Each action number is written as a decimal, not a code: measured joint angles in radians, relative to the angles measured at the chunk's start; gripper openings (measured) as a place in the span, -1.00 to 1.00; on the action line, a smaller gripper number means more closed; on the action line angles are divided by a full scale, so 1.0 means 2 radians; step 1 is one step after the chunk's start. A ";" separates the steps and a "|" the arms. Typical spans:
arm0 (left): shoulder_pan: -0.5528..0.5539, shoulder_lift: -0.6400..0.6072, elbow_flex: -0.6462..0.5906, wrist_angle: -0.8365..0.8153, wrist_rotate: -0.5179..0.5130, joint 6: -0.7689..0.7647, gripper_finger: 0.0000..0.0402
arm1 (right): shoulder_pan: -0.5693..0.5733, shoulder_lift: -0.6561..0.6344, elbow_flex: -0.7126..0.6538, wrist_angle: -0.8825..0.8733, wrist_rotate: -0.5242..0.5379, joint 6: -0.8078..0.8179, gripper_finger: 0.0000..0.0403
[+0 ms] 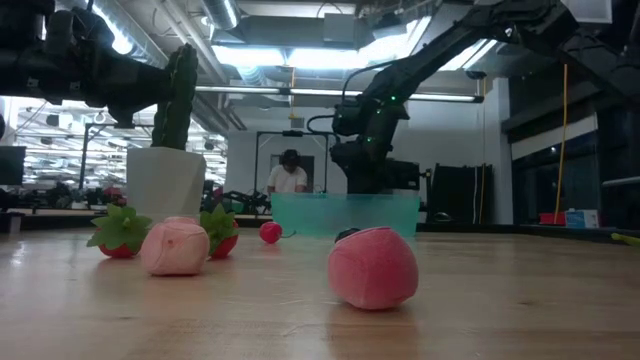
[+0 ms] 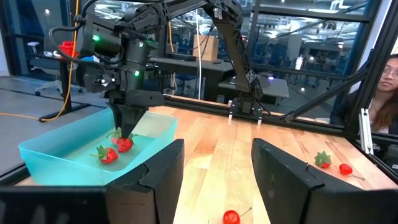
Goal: Pick and placing Produce into tupperware
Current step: Put the strawberry into the container
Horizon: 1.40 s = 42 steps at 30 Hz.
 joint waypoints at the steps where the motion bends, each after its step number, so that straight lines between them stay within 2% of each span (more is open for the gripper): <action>1: 0.000 0.000 0.000 0.000 0.000 0.000 -0.10 | 0.000 0.000 0.000 0.003 0.000 0.000 -0.28; 8: 0.000 0.000 0.000 -0.006 0.000 0.000 -0.10 | 0.000 0.000 0.000 0.011 0.000 0.003 -0.08; 14: 0.000 0.000 0.000 -0.007 0.000 -0.001 -0.10 | 0.000 -0.014 -0.001 -0.002 0.001 0.028 -0.05; 20: 0.000 0.000 0.000 -0.007 0.002 -0.001 -0.10 | 0.015 -0.068 -0.001 -0.033 0.014 0.025 -0.04; 26: 0.000 0.000 0.000 -0.007 0.002 -0.001 -0.10 | 0.050 -0.152 -0.001 -0.059 0.028 0.014 -0.04; 32: 0.000 0.000 0.000 -0.008 0.004 -0.001 -0.10 | 0.123 -0.226 -0.002 -0.113 0.071 0.027 -0.04; 36: 0.000 0.000 0.000 -0.007 0.004 0.000 -0.10 | 0.181 -0.279 -0.046 -0.114 0.082 0.024 -0.04; 42: 0.000 0.000 0.000 -0.008 0.004 0.000 -0.10 | 0.236 -0.371 -0.186 -0.062 0.083 0.076 -0.04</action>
